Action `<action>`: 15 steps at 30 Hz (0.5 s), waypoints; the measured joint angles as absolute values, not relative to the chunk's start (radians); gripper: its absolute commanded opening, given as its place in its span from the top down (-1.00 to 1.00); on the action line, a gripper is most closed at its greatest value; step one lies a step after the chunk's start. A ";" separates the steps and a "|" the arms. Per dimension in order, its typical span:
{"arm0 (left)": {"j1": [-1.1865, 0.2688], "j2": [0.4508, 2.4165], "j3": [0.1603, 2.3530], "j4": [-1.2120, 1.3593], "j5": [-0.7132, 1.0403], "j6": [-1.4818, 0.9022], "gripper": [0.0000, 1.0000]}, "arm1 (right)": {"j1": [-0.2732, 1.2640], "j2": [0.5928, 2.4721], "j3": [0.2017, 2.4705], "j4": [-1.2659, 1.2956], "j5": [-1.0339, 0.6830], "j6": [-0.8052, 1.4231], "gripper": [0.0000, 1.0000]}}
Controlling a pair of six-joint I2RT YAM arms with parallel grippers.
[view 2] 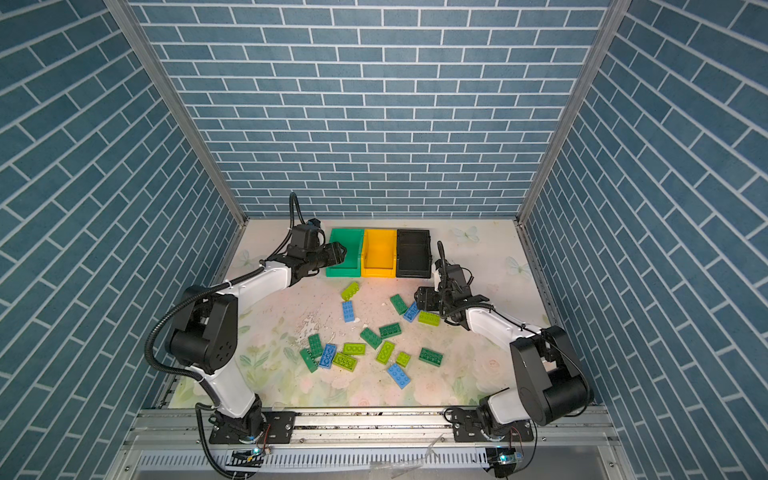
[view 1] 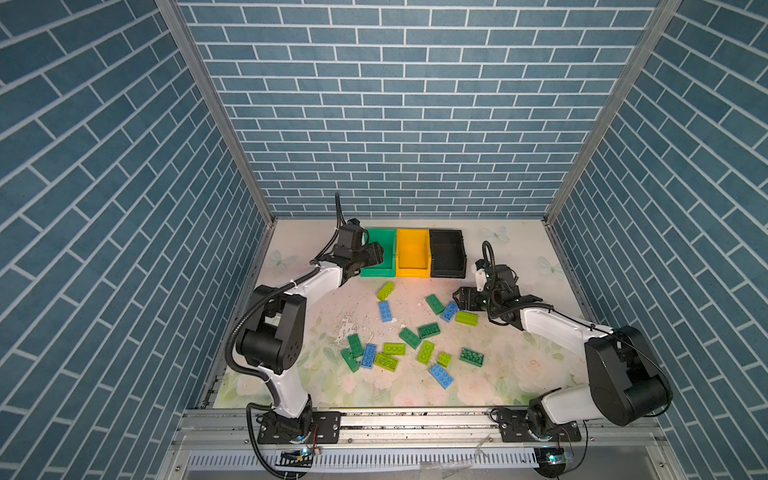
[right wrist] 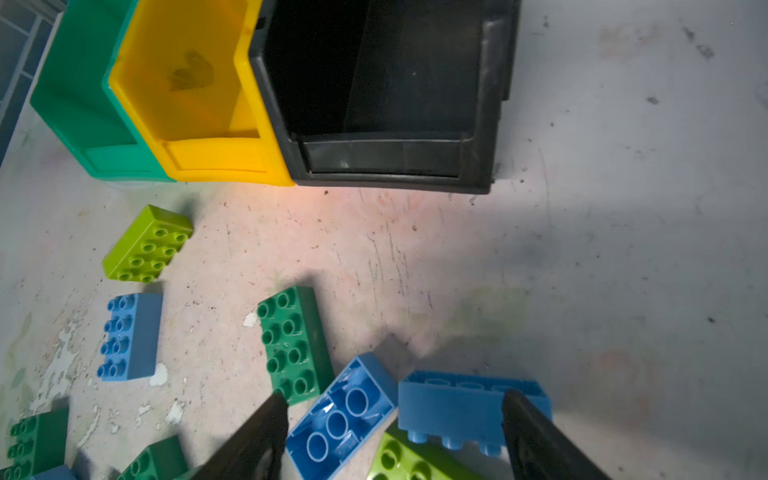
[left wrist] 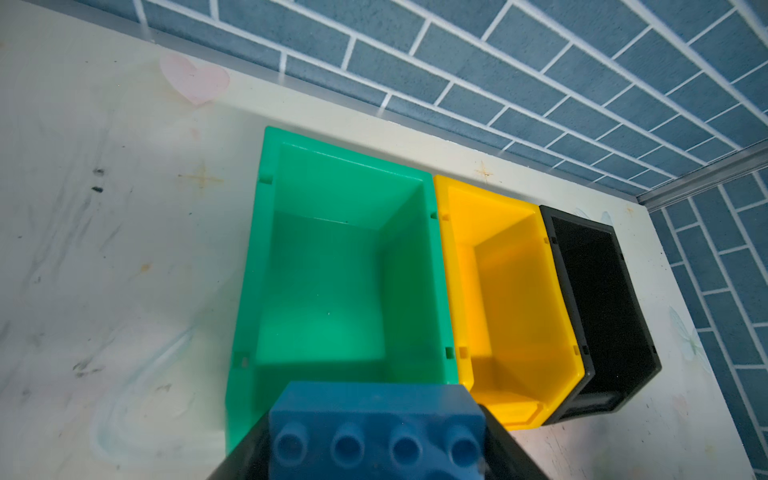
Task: Sort the legos into containers by color
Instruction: 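Drop blue brick in green bin with left while right grasps blue brick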
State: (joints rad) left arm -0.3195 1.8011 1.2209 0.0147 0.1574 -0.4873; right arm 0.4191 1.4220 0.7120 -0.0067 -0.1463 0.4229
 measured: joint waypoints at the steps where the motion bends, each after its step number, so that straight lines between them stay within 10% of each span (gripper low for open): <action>1: -0.319 1.820 1.238 0.015 0.158 -0.488 -0.04 | 0.419 1.414 0.710 -0.014 -0.131 0.426 -0.68; 15: -0.319 1.972 1.391 -0.022 0.144 -0.484 -0.26 | 0.419 1.488 0.748 -0.112 -0.016 0.428 -0.74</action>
State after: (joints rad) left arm -0.3195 1.9720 1.3911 -0.0219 0.1440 -0.4839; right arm 0.4187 1.4876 0.7475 -0.1123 -0.0158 0.4282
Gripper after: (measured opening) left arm 0.680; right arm 0.866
